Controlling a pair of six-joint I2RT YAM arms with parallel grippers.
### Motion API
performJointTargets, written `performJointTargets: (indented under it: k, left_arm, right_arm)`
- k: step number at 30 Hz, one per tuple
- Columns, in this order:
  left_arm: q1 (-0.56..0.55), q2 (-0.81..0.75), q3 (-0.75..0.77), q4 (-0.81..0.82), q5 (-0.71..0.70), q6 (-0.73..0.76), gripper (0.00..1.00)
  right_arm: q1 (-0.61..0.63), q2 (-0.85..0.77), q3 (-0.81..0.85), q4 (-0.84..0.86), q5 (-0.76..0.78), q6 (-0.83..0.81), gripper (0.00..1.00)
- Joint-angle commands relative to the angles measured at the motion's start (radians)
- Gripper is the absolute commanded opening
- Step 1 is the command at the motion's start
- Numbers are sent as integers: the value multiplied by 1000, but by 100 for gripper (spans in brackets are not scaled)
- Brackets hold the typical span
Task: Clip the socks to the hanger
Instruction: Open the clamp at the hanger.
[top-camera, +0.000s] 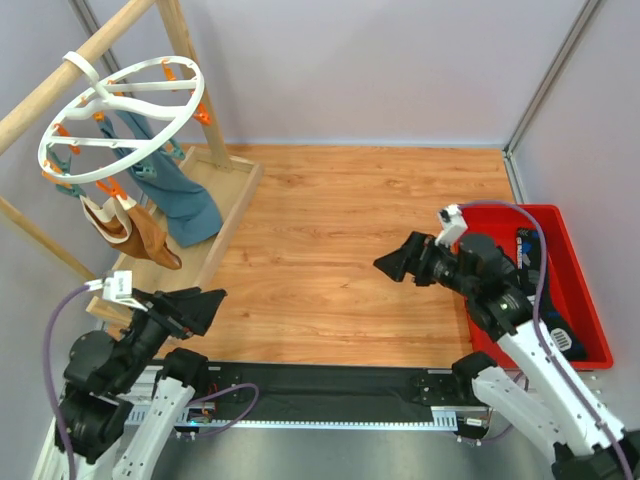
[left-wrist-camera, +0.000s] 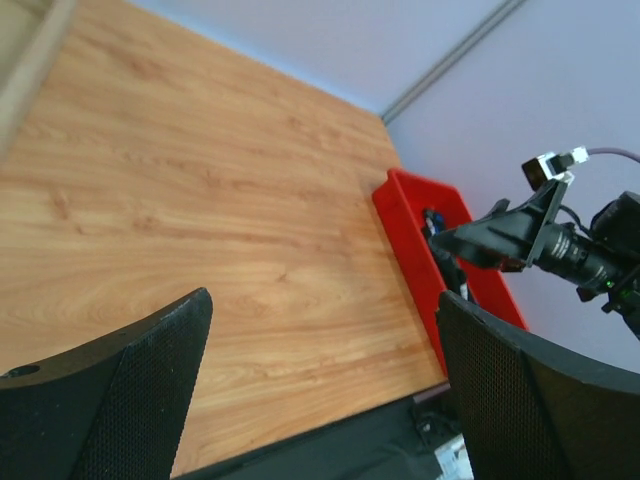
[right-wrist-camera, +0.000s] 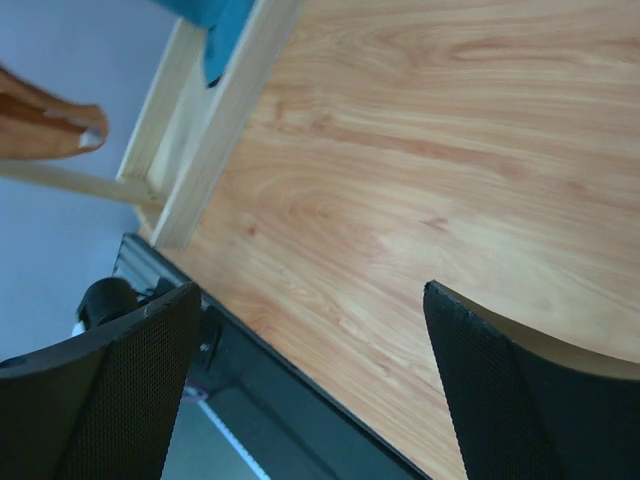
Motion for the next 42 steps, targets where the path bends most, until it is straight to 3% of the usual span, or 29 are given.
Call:
performJointTargets:
  k: [1, 6, 11, 14, 15, 17, 24, 29, 34, 39, 42]
  left_arm:
    - [5, 11, 126, -88, -104, 77, 100]
    - [5, 89, 297, -196, -261, 132, 100]
    - [5, 129, 391, -291, -368, 152, 97]
    - [5, 114, 425, -286, -428, 176, 92]
    - [5, 123, 440, -280, -439, 187, 91]
    - [5, 146, 497, -252, -447, 231, 87]
    - [5, 428, 738, -290, -404, 293, 84]
    - [5, 489, 814, -192, -287, 276, 74]
    - [5, 571, 844, -99, -174, 229, 76]
    - [5, 634, 855, -53, -172, 140, 83]
    - [5, 637, 825, -14, -172, 62, 83]
  right_arm:
    - [160, 147, 174, 247, 16, -30, 93]
    - [423, 393, 409, 407, 123, -168, 89]
    - [531, 629, 611, 600, 84, -222, 85]
    - [568, 761, 732, 700, 61, -227, 78]
    - [577, 797, 763, 727, 67, -239, 70]
    - [597, 890, 858, 749, 71, -246, 67]
    - [617, 1133, 1143, 744, 35, -295, 65]
    - [613, 1248, 1296, 709, -16, -311, 64]
    - [594, 1320, 1358, 743, -73, -263, 63]
    - [532, 1369, 1417, 761, -128, -49, 65]
    - [487, 1372, 1385, 857, -169, 115, 67]
